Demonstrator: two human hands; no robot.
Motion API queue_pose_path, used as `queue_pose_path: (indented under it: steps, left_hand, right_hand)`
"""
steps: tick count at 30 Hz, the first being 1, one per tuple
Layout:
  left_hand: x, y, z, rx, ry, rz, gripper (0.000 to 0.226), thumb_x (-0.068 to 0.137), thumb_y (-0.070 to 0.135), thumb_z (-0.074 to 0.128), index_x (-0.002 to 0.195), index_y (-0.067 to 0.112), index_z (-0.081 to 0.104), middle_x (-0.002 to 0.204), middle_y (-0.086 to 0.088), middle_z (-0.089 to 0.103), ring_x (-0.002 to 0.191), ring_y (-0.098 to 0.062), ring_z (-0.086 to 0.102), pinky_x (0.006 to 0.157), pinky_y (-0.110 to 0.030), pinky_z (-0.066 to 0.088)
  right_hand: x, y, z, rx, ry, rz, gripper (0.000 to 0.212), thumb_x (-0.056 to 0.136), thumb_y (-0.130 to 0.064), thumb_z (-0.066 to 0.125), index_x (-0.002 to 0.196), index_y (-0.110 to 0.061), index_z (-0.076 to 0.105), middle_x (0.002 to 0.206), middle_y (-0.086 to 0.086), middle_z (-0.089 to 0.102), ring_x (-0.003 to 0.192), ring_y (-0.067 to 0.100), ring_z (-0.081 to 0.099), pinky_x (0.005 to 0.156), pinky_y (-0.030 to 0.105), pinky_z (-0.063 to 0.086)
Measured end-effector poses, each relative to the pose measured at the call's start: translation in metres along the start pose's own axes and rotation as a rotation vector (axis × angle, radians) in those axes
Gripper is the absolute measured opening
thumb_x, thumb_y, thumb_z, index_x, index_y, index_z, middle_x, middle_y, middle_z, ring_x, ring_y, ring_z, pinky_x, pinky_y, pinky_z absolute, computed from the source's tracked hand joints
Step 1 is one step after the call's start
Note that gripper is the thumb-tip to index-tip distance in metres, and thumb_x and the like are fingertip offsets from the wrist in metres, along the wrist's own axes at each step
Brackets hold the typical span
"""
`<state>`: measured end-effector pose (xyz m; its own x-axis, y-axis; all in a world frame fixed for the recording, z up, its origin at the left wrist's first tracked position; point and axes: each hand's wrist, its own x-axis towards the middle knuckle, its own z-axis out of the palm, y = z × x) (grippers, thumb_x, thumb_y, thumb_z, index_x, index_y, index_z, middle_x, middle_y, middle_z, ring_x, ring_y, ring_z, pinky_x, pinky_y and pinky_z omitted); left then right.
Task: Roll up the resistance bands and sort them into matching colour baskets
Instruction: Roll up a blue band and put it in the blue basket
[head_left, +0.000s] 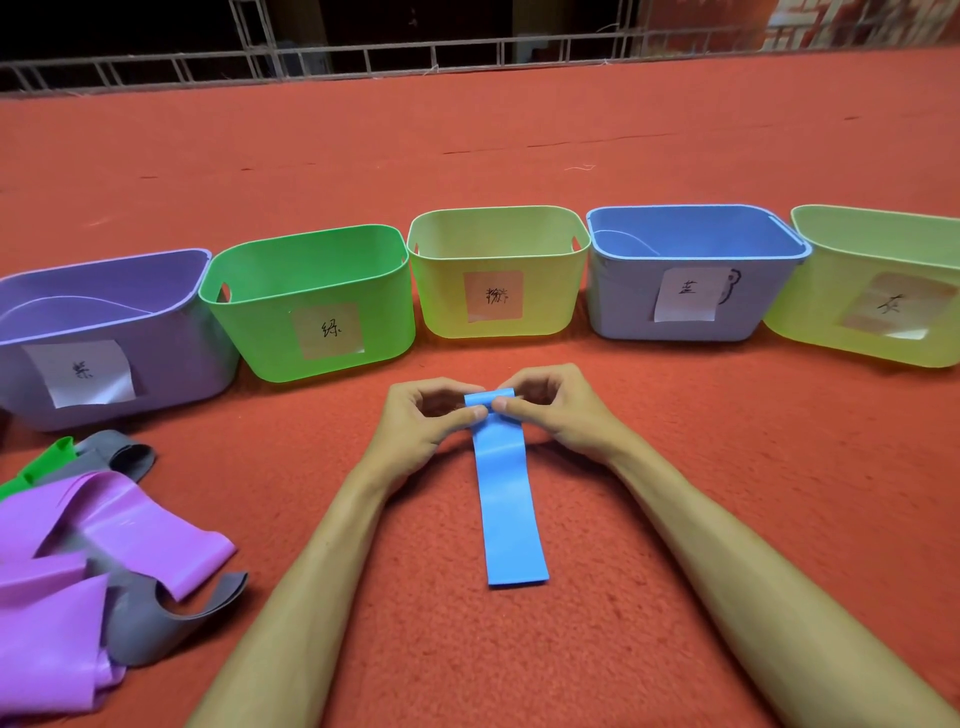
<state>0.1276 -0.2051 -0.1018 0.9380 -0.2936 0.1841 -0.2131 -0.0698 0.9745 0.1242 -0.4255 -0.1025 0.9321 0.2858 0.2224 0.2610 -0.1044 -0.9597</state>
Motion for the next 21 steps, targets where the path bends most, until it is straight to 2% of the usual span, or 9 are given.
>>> queue_pose_path:
  steps: [3,7,10,13,16,21]
  left_hand:
    - [0.0000,0.0008,0.0028,0.020,0.001,-0.021,0.021,0.085,0.004,0.082,0.105,0.006,0.079,0.093,-0.003,0.080,0.086,-0.012,0.070,0.085,-0.030,0.056]
    - [-0.0005,0.0015,0.0044,0.016,-0.007,-0.031,0.011,0.090,0.009,0.077,0.100,0.005,0.080,0.096,-0.012,0.080,0.090,-0.017,0.072,0.090,-0.037,0.058]
    - [-0.0007,0.0029,0.0045,0.012,-0.007,-0.035,0.011,0.090,0.005,0.077,0.101,0.005,0.080,0.095,-0.011,0.080,0.089,-0.017,0.072,0.089,-0.035,0.059]
    - [-0.0014,0.0039,0.0039,0.000,-0.009,-0.032,0.015,0.087,0.001,0.078,0.101,0.005,0.080,0.097,-0.012,0.080,0.090,-0.020,0.072,0.093,-0.044,0.059]
    - [-0.0013,0.0032,0.0026,0.001,0.002,-0.028,0.020,0.085,0.001,0.080,0.105,0.004,0.079,0.101,-0.013,0.080,0.095,-0.024,0.073,0.098,-0.051,0.057]
    - [-0.0018,0.0040,0.0032,0.010,-0.001,-0.024,0.022,0.084,0.001,0.081,0.106,0.005,0.079,0.101,-0.010,0.080,0.095,-0.021,0.074,0.098,-0.043,0.058]
  right_hand:
    - [-0.0007,0.0000,-0.0013,0.010,0.001,-0.023,0.015,0.092,-0.004,0.075,0.104,0.004,0.074,0.100,0.022,0.076,0.088,0.020,0.070,0.084,0.036,0.055]
    - [-0.0012,-0.0014,-0.0013,0.009,0.002,-0.041,0.016,0.091,-0.003,0.076,0.105,0.003,0.074,0.102,0.022,0.076,0.089,0.022,0.070,0.085,0.038,0.055]
    - [-0.0004,-0.0010,-0.0011,-0.001,0.005,-0.035,0.016,0.089,-0.003,0.078,0.105,0.000,0.075,0.100,0.021,0.076,0.086,0.021,0.068,0.082,0.038,0.053]
    - [0.0007,0.0000,-0.0014,0.002,0.015,-0.016,0.016,0.089,-0.005,0.078,0.104,-0.001,0.075,0.095,0.017,0.077,0.083,0.020,0.065,0.077,0.032,0.050]
    - [0.0019,-0.0004,-0.0017,0.028,0.038,0.013,0.013,0.091,-0.008,0.076,0.101,0.001,0.075,0.093,0.017,0.078,0.084,0.016,0.068,0.078,0.024,0.051]
    - [0.0018,0.0004,0.0001,0.022,0.049,0.023,0.010,0.094,-0.004,0.072,0.096,0.006,0.076,0.090,0.010,0.077,0.081,0.009,0.069,0.077,0.020,0.053]
